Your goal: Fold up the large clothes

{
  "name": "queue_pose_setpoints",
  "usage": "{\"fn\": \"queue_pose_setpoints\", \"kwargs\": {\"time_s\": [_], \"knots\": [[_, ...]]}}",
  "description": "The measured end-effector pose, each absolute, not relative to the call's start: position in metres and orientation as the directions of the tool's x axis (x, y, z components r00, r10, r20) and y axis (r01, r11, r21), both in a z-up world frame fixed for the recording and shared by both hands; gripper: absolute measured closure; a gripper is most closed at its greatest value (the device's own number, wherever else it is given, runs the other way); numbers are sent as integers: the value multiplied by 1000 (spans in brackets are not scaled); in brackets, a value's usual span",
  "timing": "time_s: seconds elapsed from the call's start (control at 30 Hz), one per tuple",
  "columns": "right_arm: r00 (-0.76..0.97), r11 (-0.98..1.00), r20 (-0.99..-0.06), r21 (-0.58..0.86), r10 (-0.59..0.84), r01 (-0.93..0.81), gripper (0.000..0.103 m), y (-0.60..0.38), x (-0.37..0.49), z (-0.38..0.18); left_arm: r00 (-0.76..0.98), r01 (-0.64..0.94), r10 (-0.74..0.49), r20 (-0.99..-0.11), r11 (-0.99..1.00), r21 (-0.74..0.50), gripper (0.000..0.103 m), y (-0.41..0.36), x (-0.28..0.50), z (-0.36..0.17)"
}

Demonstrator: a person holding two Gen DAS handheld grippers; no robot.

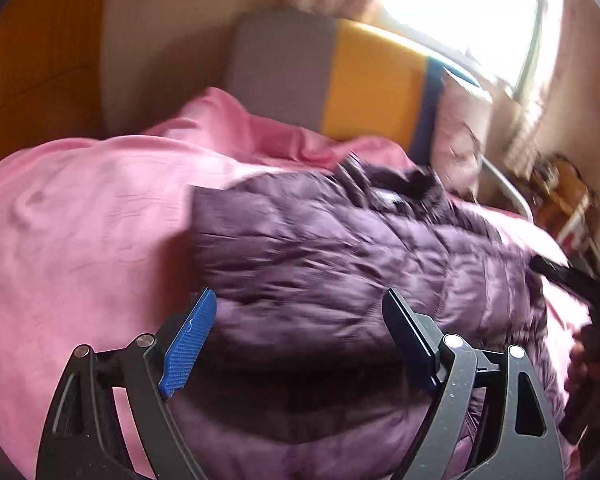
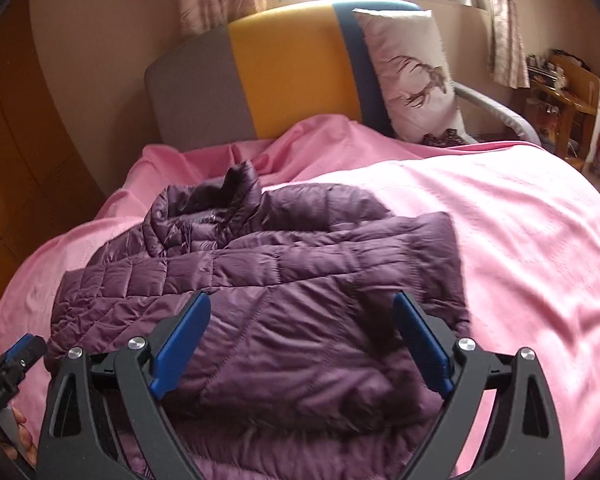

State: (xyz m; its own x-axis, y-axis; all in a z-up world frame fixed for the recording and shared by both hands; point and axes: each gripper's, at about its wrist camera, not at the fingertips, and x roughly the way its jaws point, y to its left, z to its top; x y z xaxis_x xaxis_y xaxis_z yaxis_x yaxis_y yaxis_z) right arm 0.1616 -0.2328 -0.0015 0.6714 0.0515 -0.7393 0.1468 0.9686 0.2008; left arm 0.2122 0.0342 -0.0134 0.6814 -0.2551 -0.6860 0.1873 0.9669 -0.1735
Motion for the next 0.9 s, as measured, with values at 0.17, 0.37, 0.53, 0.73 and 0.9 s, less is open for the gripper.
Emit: {"fn": "queue_pose_setpoints", "kwargs": {"time_s": [0.17,0.37,0.53,0.73,0.9], "knots": [[615,980,-789,133,15,148,6,-228,188,-38,602,179,-245,-760,969,-170,19,21,229,-53],[575,987,-818,93,1,131,4,-229,201,-75,579,169,-263,-772,965,-203,17,23,231,-74],[567,990,-823,62,-23,130,3,-227,204,-83,575,162,-248,-780,969,-188,17,22,231,-70],[575,990,-818,58,-28,130,2,-226,202,-84,670,181,-242,-702,970,-161,17,24,223,-19],[577,990,-816,56,-29,129,2,-224,203,-84,665,140,-180,-724,983,-115,17,15,269,-18]]}}
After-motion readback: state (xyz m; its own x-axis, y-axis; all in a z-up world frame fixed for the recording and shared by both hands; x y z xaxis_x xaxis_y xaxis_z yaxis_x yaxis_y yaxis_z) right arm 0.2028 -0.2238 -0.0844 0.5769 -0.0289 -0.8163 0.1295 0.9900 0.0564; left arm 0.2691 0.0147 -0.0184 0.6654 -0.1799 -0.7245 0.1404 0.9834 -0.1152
